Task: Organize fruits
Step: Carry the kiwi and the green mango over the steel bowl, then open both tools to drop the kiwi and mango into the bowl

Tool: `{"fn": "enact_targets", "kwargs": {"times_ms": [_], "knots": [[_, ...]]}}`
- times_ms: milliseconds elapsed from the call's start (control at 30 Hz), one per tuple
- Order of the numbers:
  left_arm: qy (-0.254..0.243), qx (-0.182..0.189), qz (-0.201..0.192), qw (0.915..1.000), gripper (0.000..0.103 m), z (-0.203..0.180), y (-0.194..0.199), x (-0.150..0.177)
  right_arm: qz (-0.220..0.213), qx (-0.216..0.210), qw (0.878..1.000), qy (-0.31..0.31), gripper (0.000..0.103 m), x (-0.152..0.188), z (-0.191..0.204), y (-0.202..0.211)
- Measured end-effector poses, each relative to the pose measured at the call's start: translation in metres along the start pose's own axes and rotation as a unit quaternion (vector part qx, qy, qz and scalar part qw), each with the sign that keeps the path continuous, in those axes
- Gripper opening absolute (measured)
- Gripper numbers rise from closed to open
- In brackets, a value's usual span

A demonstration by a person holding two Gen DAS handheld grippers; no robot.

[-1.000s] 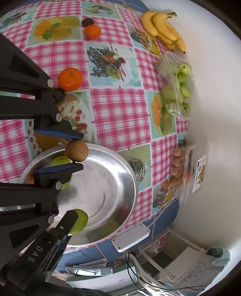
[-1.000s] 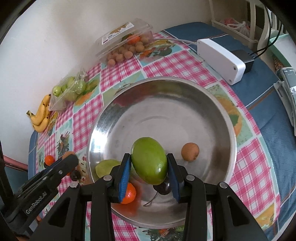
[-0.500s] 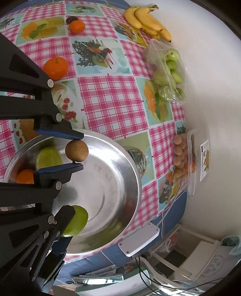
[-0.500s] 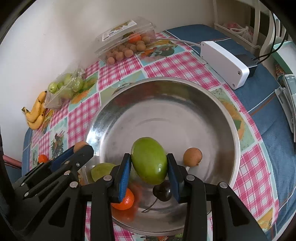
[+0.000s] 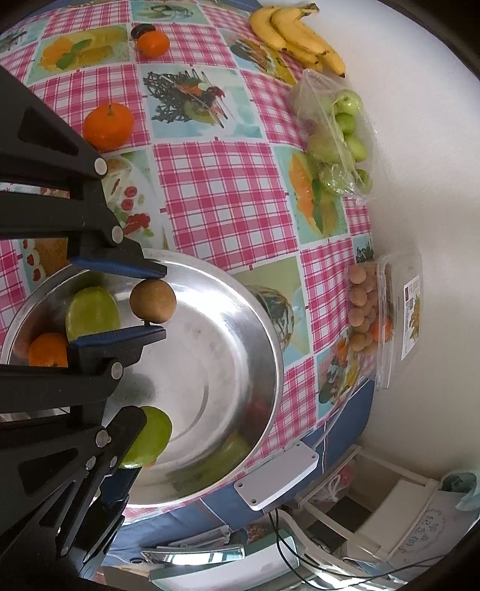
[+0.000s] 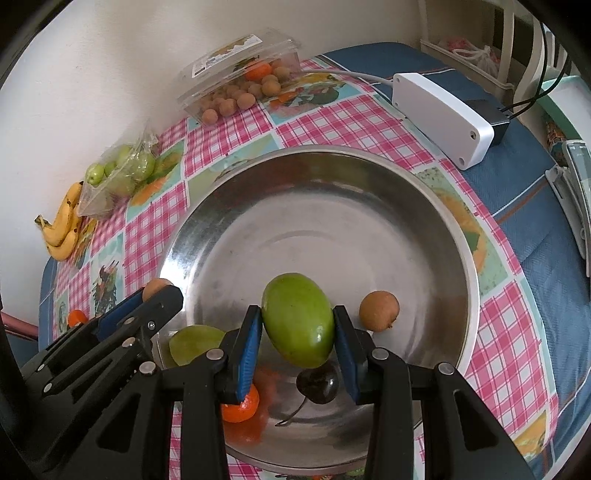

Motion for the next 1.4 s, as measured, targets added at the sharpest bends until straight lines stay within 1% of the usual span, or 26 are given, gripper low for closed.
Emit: {"fn": "enact_targets", "kwargs": {"times_ms": [67, 200, 333, 467, 533, 600, 733, 900, 1033, 1133, 1167, 1200, 1233, 1267, 1300, 1333, 1367, 1400], "knots": [[0.000, 0.006, 0.002, 1.0000, 0.028, -0.001, 0.000, 0.000, -0.001, 0.002, 1.000, -0.003, 0.040, 0.000, -0.001, 0.000], [-0.002, 0.006, 0.005, 1.0000, 0.028, -0.002, 0.001, 0.001, -0.002, 0.003, 1.000, -0.009, 0.040, 0.000, -0.002, 0.002], [-0.005, 0.009, 0.019, 0.9998, 0.030, -0.004, 0.001, 0.002, -0.003, 0.005, 1.000, -0.013, 0.041, 0.000, -0.004, 0.004], [-0.008, 0.012, 0.016, 0.9998, 0.031, -0.006, 0.006, 0.000, -0.008, 0.000, 1.000, -0.022, 0.041, -0.001, -0.007, 0.008], [-0.007, 0.013, 0.016, 0.9997, 0.034, -0.006, 0.009, 0.000, -0.018, 0.001, 1.000, -0.024, 0.041, -0.003, -0.007, 0.015], [-0.008, 0.014, 0.016, 0.9997, 0.040, -0.005, 0.012, -0.001, -0.030, -0.004, 0.999, -0.025, 0.041, -0.006, -0.006, 0.023], [-0.005, 0.022, 0.009, 0.9997, 0.042, -0.004, 0.022, -0.005, -0.048, -0.006, 0.999, -0.023, 0.041, -0.011, -0.005, 0.035], [-0.008, 0.017, -0.003, 0.9998, 0.049, -0.002, 0.034, -0.009, -0.058, -0.007, 0.998, -0.027, 0.041, -0.016, -0.006, 0.042], [-0.002, 0.008, -0.004, 1.0000, 0.053, 0.006, 0.036, -0.011, -0.055, -0.007, 0.998, -0.030, 0.041, -0.016, -0.009, 0.041], [0.007, -0.002, 0.000, 1.0000, 0.060, 0.015, 0.032, -0.012, -0.046, -0.004, 0.998, -0.032, 0.041, -0.014, -0.009, 0.034], [0.010, -0.004, 0.002, 0.9999, 0.064, 0.018, 0.030, -0.011, -0.042, -0.003, 0.999, -0.032, 0.041, -0.013, -0.009, 0.032], [0.014, -0.007, 0.005, 0.9999, 0.071, 0.022, 0.028, -0.011, -0.038, -0.002, 0.999, -0.032, 0.041, -0.012, -0.010, 0.029], [0.018, -0.010, 0.008, 0.9998, 0.074, 0.026, 0.026, -0.011, -0.034, -0.002, 0.999, -0.032, 0.043, -0.011, -0.010, 0.027], [0.021, -0.013, 0.010, 0.9996, 0.078, 0.029, 0.025, -0.011, -0.031, 0.000, 0.999, -0.032, 0.048, -0.010, -0.010, 0.025], [0.026, -0.016, 0.014, 0.9994, 0.079, 0.032, 0.022, -0.011, -0.028, 0.003, 0.999, -0.034, 0.051, -0.009, -0.011, 0.023], [0.031, -0.019, 0.016, 0.9992, 0.080, 0.036, 0.021, -0.010, -0.025, 0.007, 0.999, -0.035, 0.057, -0.008, -0.012, 0.021], [0.035, -0.023, 0.020, 0.9989, 0.084, 0.040, 0.019, -0.010, -0.023, 0.011, 0.999, -0.038, 0.064, -0.008, -0.013, 0.020], [0.039, -0.029, 0.022, 0.9986, 0.089, 0.043, 0.017, -0.010, -0.021, 0.014, 0.999, -0.041, 0.066, -0.007, -0.015, 0.019]]}}
Point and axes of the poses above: each gripper's, at about its wrist camera, not at the fingertips, and y roughly against the way its jaws point, z to its left, x to its underside, the point moved 5 cm from there along -y, roughly the way its jaws point, and after that the axes turned 8 degrees about y, right-handed, at the moved point
